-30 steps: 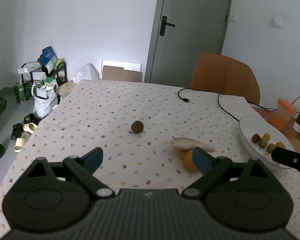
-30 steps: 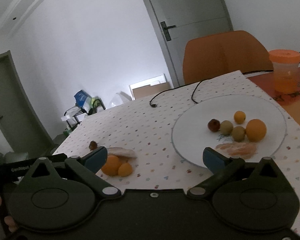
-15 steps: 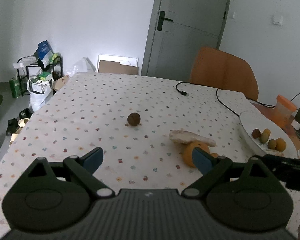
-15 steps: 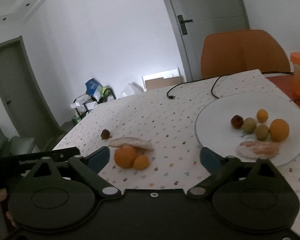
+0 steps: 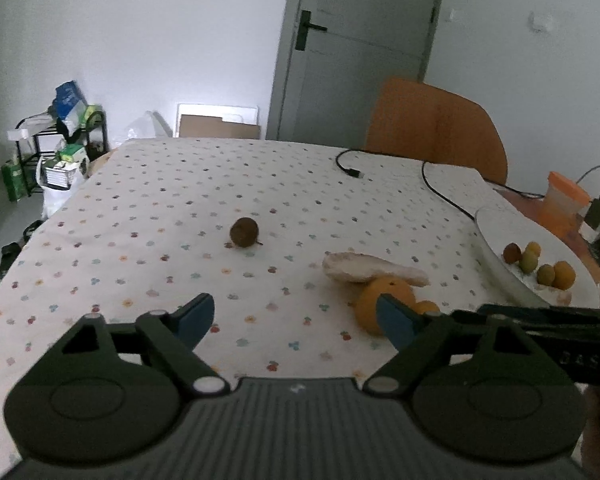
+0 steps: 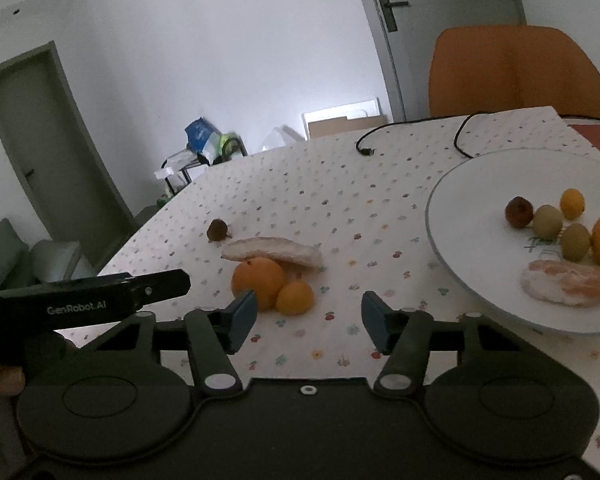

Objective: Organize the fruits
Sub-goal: 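Grasp the small orange fruit with the right tool, then grasp the large orange with the left tool while the right tool holds the small fruit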

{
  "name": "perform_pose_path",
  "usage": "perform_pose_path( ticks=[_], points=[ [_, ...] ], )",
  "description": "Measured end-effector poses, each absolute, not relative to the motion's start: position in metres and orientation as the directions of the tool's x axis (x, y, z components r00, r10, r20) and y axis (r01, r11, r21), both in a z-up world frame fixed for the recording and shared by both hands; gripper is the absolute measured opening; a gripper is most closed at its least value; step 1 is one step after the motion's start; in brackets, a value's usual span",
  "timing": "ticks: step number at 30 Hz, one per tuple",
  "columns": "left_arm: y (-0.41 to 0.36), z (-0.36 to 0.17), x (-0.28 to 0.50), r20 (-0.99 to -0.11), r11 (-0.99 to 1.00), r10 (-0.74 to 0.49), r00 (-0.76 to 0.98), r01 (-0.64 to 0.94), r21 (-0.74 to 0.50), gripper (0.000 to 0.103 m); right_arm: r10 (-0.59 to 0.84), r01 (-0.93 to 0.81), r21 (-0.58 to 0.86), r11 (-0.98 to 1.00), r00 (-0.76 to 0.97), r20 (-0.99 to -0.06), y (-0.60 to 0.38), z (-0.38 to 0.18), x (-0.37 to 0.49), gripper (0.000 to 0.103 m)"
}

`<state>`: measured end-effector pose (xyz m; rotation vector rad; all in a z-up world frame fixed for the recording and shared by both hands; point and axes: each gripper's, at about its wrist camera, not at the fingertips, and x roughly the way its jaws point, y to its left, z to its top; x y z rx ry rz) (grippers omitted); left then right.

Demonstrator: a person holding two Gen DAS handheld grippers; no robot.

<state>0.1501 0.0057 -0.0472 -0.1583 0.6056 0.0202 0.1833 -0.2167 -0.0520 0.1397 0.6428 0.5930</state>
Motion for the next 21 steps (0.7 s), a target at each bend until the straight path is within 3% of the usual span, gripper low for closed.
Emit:
perform_pose_path(
  ticks=[9, 11, 14, 15, 21],
  points=[
    [0.008, -0.054, 0.158, -0.585, 0.988, -0.056, 0.809, -0.042, -0.152, 0.071, 0.579, -0.494, 0.312, 0.811, 0.604, -0.548, -0.201, -0.063, 0.198, 0.045],
    [0.008, -0.054, 0.160, -0.588, 0.987, -0.061, 0.807, -0.037, -0.154, 0.064, 0.581, -0.497, 0.314, 0.809, 0.596, -0.554, -0.197, -0.066, 0.201, 0.043],
    [0.008, -0.054, 0.164, -0.585, 0.985, -0.059, 0.809, -0.046, -0.164, 0.062, 0.586, -0.505, 0.311, 0.805, 0.595, -0.550, -0.194, -0.069, 0.204, 0.034],
    [0.007, -0.054, 0.165, -0.584, 0.985, -0.058, 0.810, -0.048, -0.163, 0.062, 0.586, -0.504, 0.313, 0.805, 0.596, -0.548, -0.194, -0.070, 0.205, 0.025],
    [-0.003, -0.052, 0.169, -0.579, 0.983, -0.097, 0.810, -0.015, -0.185, 0.062, 0.576, -0.491, 0.310, 0.814, 0.616, -0.538, -0.201, -0.067, 0.205, 0.024]
  ],
)
